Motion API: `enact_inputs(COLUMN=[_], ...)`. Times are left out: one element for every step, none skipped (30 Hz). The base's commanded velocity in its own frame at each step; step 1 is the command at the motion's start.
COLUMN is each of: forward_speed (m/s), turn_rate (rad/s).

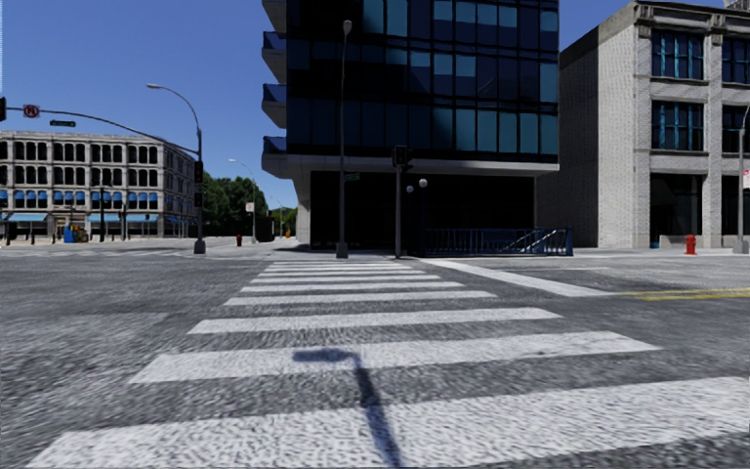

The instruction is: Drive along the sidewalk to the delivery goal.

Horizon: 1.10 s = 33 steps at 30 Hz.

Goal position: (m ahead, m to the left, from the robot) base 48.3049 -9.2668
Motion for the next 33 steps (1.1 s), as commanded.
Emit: enact_inputs(forward_speed=[1.88, 1.90, 1.92, 1.94, 1.95, 1.95, 1.96, 1.96, 1.96, 1.96, 1.96, 1.96, 1.96, 1.96, 1.96, 1.96, 1.96, 1.96, 1.96, 1.96, 1.96, 1.96, 1.96, 1.96, 1.96, 1.96, 1.96, 1.96, 1.96, 1.96, 1.96, 1.96, 1.96], turn_rate=[0.22, 0.32, 0.38, 0.40, 0.26, 0.26, 0.00, 0.00, 0.00, 0.00, 0.00, 0.00, 0.00, 0.00, 0.00, 0.00, 0.00, 0.00, 0.00, 0.00, 0.00, 0.00, 0.00, 0.00, 0.00, 0.00, 0.00, 0.00, 0.00, 0.00, 0.00, 0.00, 0.00])
